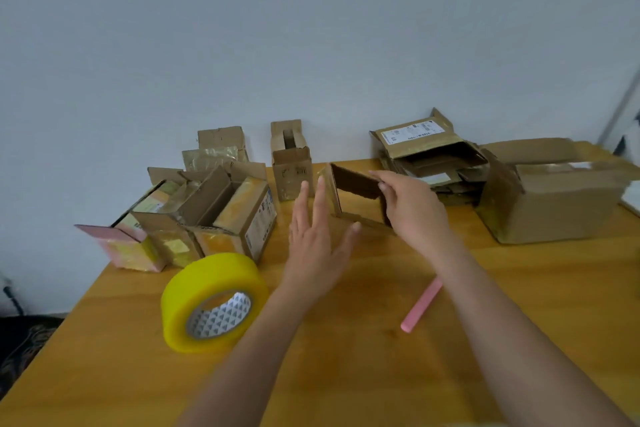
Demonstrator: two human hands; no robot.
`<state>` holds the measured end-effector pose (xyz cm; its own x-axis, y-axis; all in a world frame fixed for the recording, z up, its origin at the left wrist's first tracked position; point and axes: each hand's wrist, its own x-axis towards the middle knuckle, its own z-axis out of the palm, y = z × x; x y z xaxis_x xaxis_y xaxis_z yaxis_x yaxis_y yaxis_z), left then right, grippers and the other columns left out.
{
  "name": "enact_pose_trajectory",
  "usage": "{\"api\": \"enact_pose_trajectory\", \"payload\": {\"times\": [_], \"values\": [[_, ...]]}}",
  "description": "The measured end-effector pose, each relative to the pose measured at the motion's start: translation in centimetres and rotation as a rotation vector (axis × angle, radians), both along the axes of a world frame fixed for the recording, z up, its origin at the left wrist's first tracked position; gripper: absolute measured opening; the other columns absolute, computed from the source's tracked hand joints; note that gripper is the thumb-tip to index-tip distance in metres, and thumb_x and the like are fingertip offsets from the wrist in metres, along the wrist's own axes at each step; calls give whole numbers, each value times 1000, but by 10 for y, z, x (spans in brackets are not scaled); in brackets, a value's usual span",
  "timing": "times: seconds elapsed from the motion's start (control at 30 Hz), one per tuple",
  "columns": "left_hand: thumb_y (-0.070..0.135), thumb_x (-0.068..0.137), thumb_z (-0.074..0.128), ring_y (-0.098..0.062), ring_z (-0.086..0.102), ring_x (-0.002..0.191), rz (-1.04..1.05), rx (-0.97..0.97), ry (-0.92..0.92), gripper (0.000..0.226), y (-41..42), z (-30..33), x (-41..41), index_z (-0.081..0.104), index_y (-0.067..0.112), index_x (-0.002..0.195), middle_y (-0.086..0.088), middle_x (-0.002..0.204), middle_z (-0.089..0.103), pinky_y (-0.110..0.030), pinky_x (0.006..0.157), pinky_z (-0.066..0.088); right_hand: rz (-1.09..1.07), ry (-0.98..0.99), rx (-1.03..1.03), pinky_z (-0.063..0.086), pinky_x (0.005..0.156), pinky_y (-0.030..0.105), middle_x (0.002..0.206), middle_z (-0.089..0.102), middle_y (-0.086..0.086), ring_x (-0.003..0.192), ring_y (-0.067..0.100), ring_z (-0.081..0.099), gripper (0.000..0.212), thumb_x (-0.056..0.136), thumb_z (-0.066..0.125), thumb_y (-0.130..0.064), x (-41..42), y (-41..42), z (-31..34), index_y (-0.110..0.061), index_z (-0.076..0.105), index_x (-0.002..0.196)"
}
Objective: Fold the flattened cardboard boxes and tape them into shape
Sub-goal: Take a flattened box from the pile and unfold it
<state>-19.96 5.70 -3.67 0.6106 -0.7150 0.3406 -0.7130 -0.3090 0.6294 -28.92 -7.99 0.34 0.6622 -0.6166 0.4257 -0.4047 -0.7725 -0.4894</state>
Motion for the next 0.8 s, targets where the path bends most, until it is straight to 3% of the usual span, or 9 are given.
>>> {"api": "enact_pose_trajectory", "payload": {"times": [0.07,0.13,0.23,0.33,0.47,0.57,0.63,0.7,0.8], "values": [[72,85,36,-13,-11,150,-87,-57,-23,83,13,8,-4,-17,53,146,20,159,-20,-55,120,18,41,21,18,52,66,28,93,63,-5,86,15,61,26,104,41,-23,-11,9,14,-26,62,120],[76,84,38,-11,-4,151,-133,-150,-45,83,24,15,-5,-11,56,147,20,160,-15,-48,119,21,85,18,73,54,71,34,91,64,-4,84,15,60,22,104,43,-24,-20,15,26,-23,64,108],[76,82,46,-6,3,150,-183,-272,-126,82,39,26,-5,6,53,149,11,163,-5,-28,114,20,184,71,180,46,70,23,98,64,-5,87,9,57,21,103,45,-25,-31,23,43,-23,65,109],[70,82,52,-4,6,149,-198,-283,-228,66,51,31,-2,32,46,141,3,163,6,-10,109,15,276,232,232,47,74,27,98,64,-6,88,7,57,20,102,48,-25,-36,29,55,-27,67,107],[62,79,52,-10,26,142,-167,-248,-127,43,62,23,-4,49,36,114,8,158,24,-34,111,34,236,306,230,49,79,33,91,66,-8,90,14,60,20,100,52,-23,-28,30,46,-31,69,93],[58,79,51,-7,29,139,-109,-237,-20,37,68,13,-1,47,40,111,14,154,27,-43,111,41,141,92,342,43,86,23,109,62,-14,99,3,55,23,98,56,-25,-24,27,31,-30,67,117],[58,79,52,-11,29,142,-67,-236,12,41,72,5,4,46,39,115,12,156,25,-45,110,43,126,-152,532,47,88,24,107,64,-17,95,-4,57,22,97,57,-34,-27,26,19,-33,63,118],[58,80,54,-11,24,143,-41,-251,9,43,73,-1,5,46,40,118,6,156,21,-41,110,41,148,-396,650,52,90,27,102,68,-14,95,-2,64,19,94,57,-41,-33,33,6,-29,63,109],[53,80,57,10,23,128,3,-317,-32,45,71,-7,0,47,34,120,2,145,21,-24,105,36,178,-694,568,51,85,17,99,66,-7,99,4,63,31,97,49,-47,-42,52,-18,-19,61,104]]}}
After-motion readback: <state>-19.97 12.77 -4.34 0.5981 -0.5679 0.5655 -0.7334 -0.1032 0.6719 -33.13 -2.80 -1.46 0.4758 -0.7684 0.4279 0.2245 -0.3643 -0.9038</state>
